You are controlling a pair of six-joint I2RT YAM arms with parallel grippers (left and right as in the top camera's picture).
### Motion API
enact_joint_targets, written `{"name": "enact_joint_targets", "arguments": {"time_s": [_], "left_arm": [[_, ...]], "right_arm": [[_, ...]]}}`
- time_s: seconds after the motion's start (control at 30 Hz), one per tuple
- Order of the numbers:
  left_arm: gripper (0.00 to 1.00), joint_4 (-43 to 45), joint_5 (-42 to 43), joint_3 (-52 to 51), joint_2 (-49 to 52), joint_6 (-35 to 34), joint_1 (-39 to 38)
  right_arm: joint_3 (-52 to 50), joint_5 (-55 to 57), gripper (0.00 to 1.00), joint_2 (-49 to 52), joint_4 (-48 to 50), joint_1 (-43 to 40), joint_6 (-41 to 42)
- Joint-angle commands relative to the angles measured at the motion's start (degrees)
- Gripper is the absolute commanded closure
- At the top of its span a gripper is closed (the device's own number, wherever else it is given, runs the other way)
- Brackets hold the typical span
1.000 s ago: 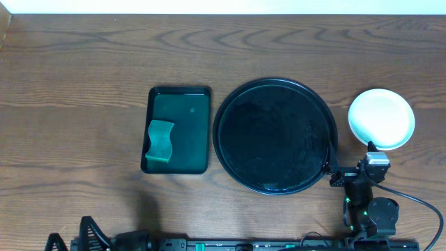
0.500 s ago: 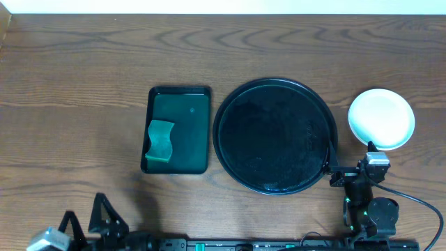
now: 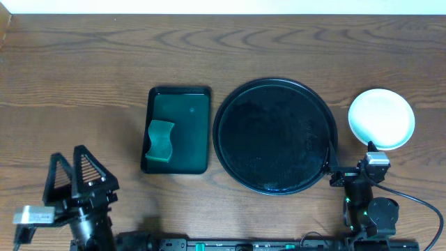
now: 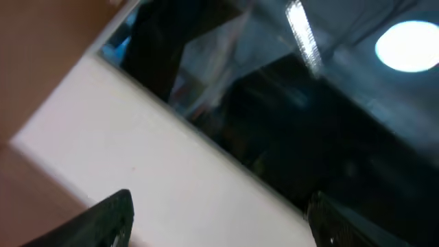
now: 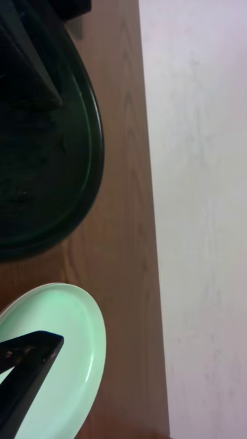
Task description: Clean dirty plates on tray and stack at the side
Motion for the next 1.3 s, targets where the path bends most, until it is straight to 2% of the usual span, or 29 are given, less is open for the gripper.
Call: {"name": "enact_joint_targets", "arguments": {"time_s": [0.0, 0.1, 0.3, 0.83, 1.03, 1.13, 1.27], "left_arm": [[0.19, 6.45, 0.57, -5.11, -0.37, -4.79, -0.31], [0.19, 9.60, 0.55, -8.44, -0.37, -5.11, -1.18], [0.19, 9.66, 0.50, -14.80, -0.37, -5.11, -3.80], [0.19, 10.69, 0.55, -28.55, -0.39, -5.31, -3.87], [0.19, 4.17, 0.50, -28.74, -0.42, -5.03, -3.87], [0.19, -0.85, 0.50, -28.74, -0.42, -2.62, -3.87], [0.19, -4.33, 0.55, -28.74, -0.42, 6.21, -3.87]], "right_arm": [[-0.07, 0.76, 0.01, -0.31, -0.15, 0.70, 0.63], [-0.07, 0.74, 0.01, -0.31, -0.15, 0.70, 0.66], [-0.07, 0.76, 0.01, -0.31, -0.15, 0.70, 0.66], [-0.07, 0.74, 0.01, -0.31, -0.15, 0.70, 0.66], [-0.07, 0.74, 0.01, -0.31, -0.15, 0.70, 0.63], [-0.07, 0.74, 0.01, -0.31, -0.15, 0.70, 0.66], [-0.07, 0.76, 0.01, -0.31, -0.15, 0.70, 0.66]]}}
